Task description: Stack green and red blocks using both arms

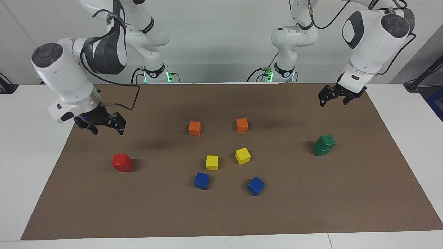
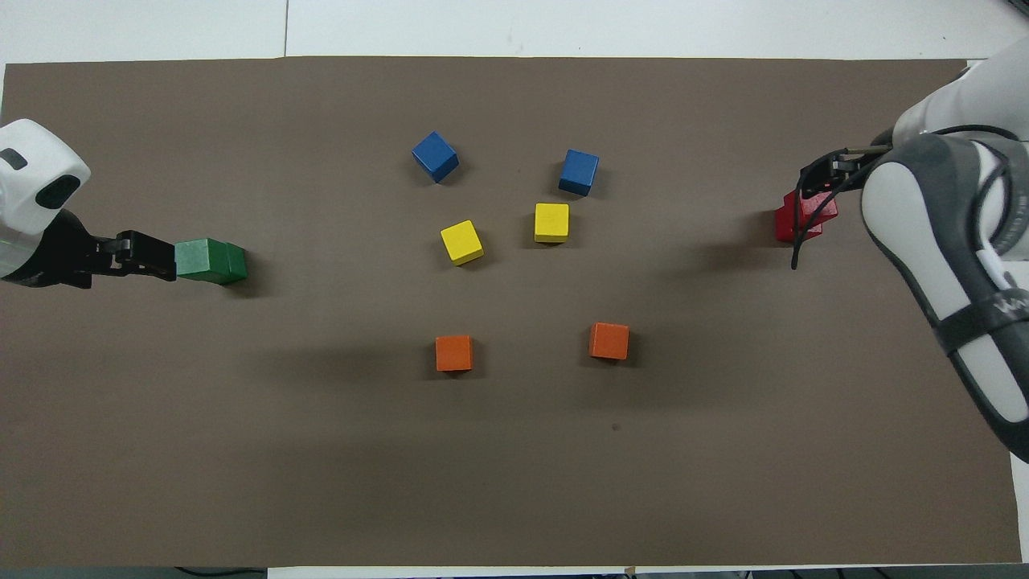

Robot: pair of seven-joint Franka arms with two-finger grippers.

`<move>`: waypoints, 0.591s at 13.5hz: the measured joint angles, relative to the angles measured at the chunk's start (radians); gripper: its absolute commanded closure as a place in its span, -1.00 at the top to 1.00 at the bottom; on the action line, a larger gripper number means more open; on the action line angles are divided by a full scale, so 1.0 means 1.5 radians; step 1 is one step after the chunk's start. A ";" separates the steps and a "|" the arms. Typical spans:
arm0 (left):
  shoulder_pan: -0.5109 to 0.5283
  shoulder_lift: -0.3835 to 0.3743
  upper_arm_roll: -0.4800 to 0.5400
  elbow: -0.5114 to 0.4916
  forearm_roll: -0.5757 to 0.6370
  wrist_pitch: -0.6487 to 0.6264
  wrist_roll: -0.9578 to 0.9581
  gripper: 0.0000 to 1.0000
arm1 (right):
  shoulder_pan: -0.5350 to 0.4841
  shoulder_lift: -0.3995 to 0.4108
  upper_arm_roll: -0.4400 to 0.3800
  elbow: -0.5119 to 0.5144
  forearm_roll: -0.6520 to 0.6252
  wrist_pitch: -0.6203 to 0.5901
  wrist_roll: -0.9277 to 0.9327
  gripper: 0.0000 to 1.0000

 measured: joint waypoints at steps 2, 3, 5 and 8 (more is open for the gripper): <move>0.000 -0.001 0.000 0.014 0.000 -0.019 0.000 1.00 | 0.000 -0.045 0.000 -0.001 -0.001 -0.046 0.000 1.00; 0.000 -0.001 0.001 0.018 0.000 -0.026 0.000 1.00 | 0.000 -0.063 0.000 -0.001 -0.001 -0.065 0.000 1.00; 0.000 -0.002 0.002 0.025 0.000 -0.032 0.000 1.00 | 0.000 -0.088 0.000 -0.001 -0.001 -0.107 0.000 1.00; 0.001 -0.003 0.005 0.027 0.000 -0.043 0.000 1.00 | -0.001 -0.097 0.000 0.004 -0.001 -0.158 0.000 1.00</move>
